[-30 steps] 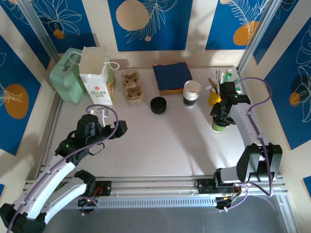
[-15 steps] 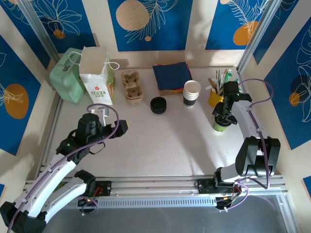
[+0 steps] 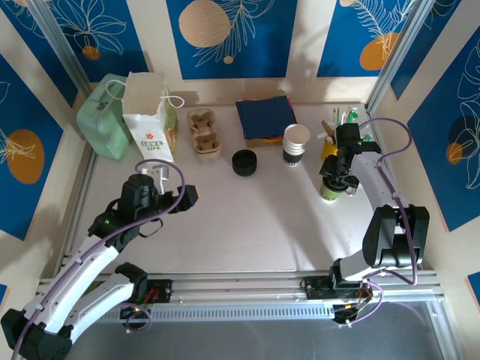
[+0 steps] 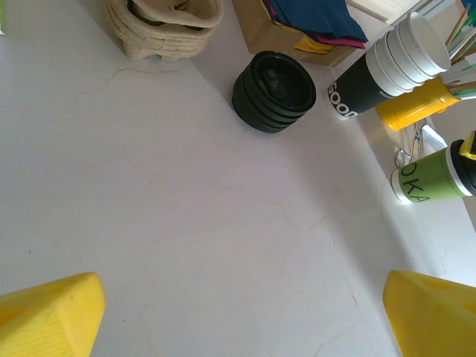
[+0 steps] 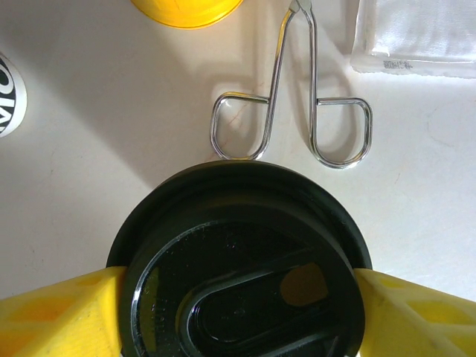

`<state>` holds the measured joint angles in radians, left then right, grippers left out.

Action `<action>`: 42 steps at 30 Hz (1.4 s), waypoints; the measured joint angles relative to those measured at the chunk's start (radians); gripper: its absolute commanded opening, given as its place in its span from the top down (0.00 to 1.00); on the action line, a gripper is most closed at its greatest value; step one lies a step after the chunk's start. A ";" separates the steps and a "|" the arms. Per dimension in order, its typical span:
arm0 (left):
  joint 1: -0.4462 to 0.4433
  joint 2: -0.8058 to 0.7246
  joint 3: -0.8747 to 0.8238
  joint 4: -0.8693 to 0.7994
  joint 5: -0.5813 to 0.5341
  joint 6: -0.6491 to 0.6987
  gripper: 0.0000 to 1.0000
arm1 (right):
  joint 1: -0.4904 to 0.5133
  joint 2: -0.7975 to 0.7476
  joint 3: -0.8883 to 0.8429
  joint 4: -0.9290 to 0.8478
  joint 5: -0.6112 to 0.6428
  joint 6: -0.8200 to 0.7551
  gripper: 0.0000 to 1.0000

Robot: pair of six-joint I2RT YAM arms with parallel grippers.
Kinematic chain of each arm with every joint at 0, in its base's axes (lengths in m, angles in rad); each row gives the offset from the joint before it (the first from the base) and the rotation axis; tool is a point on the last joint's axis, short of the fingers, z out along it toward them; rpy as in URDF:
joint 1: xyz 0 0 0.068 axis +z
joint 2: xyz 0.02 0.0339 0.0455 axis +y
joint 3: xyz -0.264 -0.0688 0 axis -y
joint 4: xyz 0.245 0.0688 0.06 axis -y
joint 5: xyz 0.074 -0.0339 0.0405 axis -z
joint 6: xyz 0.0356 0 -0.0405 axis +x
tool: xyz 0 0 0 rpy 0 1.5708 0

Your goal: Pack the takeout coffee

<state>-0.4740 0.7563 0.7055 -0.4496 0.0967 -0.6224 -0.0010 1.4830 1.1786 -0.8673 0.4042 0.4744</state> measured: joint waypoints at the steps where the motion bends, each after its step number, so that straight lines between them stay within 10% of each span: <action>1: 0.000 0.000 0.000 0.000 0.000 0.000 0.04 | 0.002 0.002 0.000 0.002 0.000 0.000 0.25; 26: 0.008 -0.002 0.000 -0.002 0.000 0.000 0.04 | 0.003 -0.061 0.079 -0.072 -0.006 -0.012 0.15; 42: 0.010 0.058 0.085 -0.034 -0.009 0.004 0.03 | 0.174 -0.348 0.105 -0.031 -0.342 0.016 0.19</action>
<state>-0.4644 0.8143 0.7906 -0.4839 0.0875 -0.6186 0.1726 1.1355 1.2835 -0.8986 0.0624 0.4904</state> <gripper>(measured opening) 0.965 0.816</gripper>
